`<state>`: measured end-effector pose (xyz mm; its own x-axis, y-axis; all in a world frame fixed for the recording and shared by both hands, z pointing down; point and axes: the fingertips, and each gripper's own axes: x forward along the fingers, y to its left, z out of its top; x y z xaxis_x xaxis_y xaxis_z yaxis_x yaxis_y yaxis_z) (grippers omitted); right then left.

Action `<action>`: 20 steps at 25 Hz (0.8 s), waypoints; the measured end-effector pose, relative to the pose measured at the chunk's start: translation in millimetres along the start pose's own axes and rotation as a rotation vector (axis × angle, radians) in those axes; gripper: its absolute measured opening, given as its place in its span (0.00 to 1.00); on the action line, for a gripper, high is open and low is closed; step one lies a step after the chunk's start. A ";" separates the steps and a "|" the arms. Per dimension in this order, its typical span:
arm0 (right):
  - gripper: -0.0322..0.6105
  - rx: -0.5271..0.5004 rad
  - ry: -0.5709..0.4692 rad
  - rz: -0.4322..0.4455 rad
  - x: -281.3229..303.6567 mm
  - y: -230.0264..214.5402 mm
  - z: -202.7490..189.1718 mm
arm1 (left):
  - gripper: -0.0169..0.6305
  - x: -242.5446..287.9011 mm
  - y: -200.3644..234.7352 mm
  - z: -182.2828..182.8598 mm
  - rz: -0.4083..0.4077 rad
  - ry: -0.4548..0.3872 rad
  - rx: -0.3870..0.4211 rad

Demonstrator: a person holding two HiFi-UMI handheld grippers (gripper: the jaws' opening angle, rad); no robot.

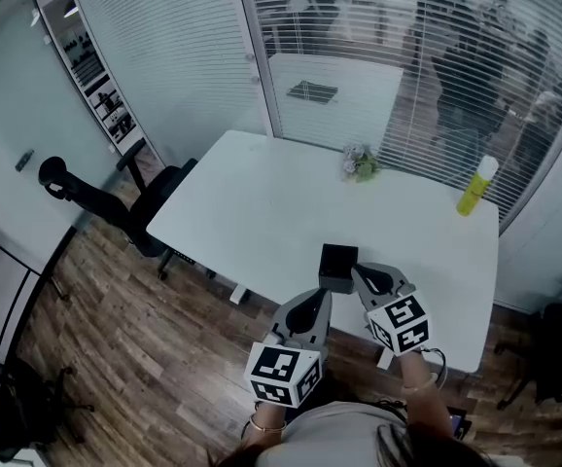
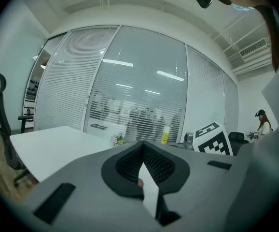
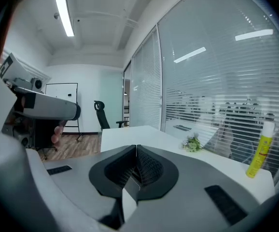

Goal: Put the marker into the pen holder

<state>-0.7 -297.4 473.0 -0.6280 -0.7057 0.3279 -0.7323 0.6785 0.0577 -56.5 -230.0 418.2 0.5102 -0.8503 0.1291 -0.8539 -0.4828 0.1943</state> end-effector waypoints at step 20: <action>0.09 0.045 -0.140 0.060 -83.1 12.6 17.6 | 0.05 -29.5 -52.5 -2.8 0.033 -0.018 0.034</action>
<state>37.6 -233.8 429.9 -0.6989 -0.6882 0.1949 -0.7018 0.7124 -0.0013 -26.4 -179.0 406.9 0.4799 -0.8695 0.1169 -0.8734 -0.4609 0.1575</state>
